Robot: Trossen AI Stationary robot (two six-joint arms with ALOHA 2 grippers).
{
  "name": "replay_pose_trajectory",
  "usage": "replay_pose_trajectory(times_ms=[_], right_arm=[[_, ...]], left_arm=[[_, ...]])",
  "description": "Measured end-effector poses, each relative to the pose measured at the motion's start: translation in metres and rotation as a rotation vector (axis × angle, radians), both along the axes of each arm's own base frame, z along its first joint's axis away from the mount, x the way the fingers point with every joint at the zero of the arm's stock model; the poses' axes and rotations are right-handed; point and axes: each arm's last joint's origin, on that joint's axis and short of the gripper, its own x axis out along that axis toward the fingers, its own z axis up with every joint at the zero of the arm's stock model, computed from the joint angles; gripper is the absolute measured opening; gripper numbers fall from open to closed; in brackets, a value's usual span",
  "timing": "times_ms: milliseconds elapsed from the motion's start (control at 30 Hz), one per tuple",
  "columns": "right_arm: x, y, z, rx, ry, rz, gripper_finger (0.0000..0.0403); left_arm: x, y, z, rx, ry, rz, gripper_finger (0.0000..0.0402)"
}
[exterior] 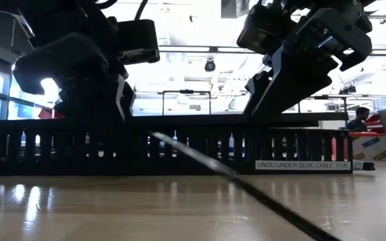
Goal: Ziptie cables
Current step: Close the black cable duct with a black cable duct lid
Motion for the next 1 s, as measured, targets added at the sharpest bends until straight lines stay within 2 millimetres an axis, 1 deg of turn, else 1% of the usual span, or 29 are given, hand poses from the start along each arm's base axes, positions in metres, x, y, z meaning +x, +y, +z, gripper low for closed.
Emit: replay_pose_trajectory(times_ms=[233, 300, 467, 567, 667, 800, 1000], right_arm=[[0.0, 0.0, 0.0, 0.004, -0.002, 0.0, 0.0205], [0.0, 0.0, 0.0, 0.006, -0.001, -0.001, 0.0205], [0.0, 0.0, 0.0, 0.006, -0.001, 0.0, 0.0205], [0.0, 0.0, 0.0, 0.004, -0.001, -0.001, 0.0205], [0.0, 0.0, 0.0, 0.003, 0.002, -0.003, 0.0205], [0.0, 0.0, 0.0, 0.002, 0.002, -0.002, 0.0205], [0.0, -0.001, 0.0, -0.005, 0.006, -0.013, 0.0205]], left_arm=[[-0.001, -0.001, 0.001, -0.021, 0.005, -0.01, 0.0197], [0.0, 0.0, 0.001, -0.042, 0.016, -0.026, 0.022], [0.001, 0.003, 0.001, -0.088, 0.055, -0.087, 0.0294], [0.001, 0.004, 0.005, -0.087, 0.049, -0.09, 0.0316], [0.001, 0.005, 0.015, -0.086, 0.028, -0.102, 0.0323], [0.0, 0.006, 0.033, -0.085, -0.02, -0.128, 0.0323], [-0.007, 0.008, 0.067, -0.102, -0.127, -0.144, 0.0321]])
